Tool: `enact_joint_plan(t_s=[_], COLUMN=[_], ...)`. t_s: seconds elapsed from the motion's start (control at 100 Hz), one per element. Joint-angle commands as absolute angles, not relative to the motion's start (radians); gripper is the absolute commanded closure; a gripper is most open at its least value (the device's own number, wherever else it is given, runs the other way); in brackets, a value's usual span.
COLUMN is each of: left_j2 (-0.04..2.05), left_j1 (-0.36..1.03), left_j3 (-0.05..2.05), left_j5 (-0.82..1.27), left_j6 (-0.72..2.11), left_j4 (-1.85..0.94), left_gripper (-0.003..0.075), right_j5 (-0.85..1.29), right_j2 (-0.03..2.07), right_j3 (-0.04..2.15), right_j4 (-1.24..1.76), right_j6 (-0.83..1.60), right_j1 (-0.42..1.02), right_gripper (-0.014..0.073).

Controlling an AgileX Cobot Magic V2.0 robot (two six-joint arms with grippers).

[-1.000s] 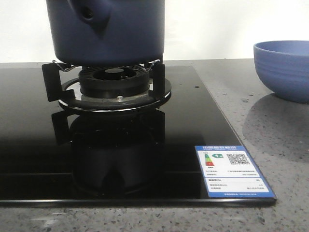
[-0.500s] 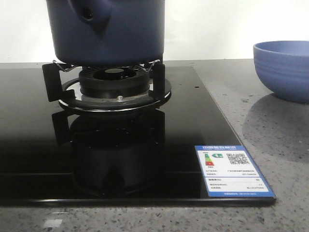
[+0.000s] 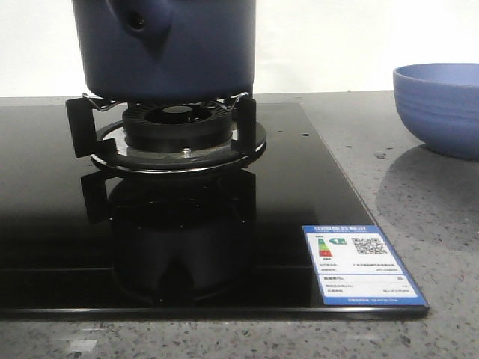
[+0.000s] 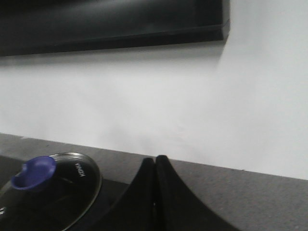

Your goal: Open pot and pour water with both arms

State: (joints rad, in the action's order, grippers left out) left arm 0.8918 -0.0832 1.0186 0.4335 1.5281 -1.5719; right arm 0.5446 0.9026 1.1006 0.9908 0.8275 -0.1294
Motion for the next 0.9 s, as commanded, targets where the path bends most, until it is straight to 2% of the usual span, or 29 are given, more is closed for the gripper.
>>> enact_joint_plan(t_s=[0.0, 0.13, 0.47, 0.63, 0.89], left_j2=[0.801, 0.659, 0.33, 0.259, 0.256], left_j1=[-0.087, -0.087, -0.087, -0.087, -0.087], left_j3=[0.948, 0.76, 0.353, 0.299, 0.294], left_j5=[0.331, 0.299, 0.26, 0.241, 0.274], left_j6=[1.511, 1.517, 1.517, 1.517, 1.517], left_j4=[-1.61, -1.61, -1.633, -1.634, -1.634], left_gripper=[0.0741, 0.0741, 0.0741, 0.0741, 0.0741], right_j5=[0.347, 0.242, 0.246, 0.249, 0.251], right_j2=[0.776, 0.619, 0.346, 0.319, 0.319], right_j3=[0.991, 0.8, 0.425, 0.375, 0.373], right_j4=[1.033, 1.033, 1.029, 1.041, 1.041], right_j6=[0.913, 0.973, 0.984, 0.984, 0.984], right_j1=[-0.115, -0.115, -0.115, -0.115, -0.113], right_gripper=[0.0637, 0.0637, 0.0637, 0.0637, 0.0637])
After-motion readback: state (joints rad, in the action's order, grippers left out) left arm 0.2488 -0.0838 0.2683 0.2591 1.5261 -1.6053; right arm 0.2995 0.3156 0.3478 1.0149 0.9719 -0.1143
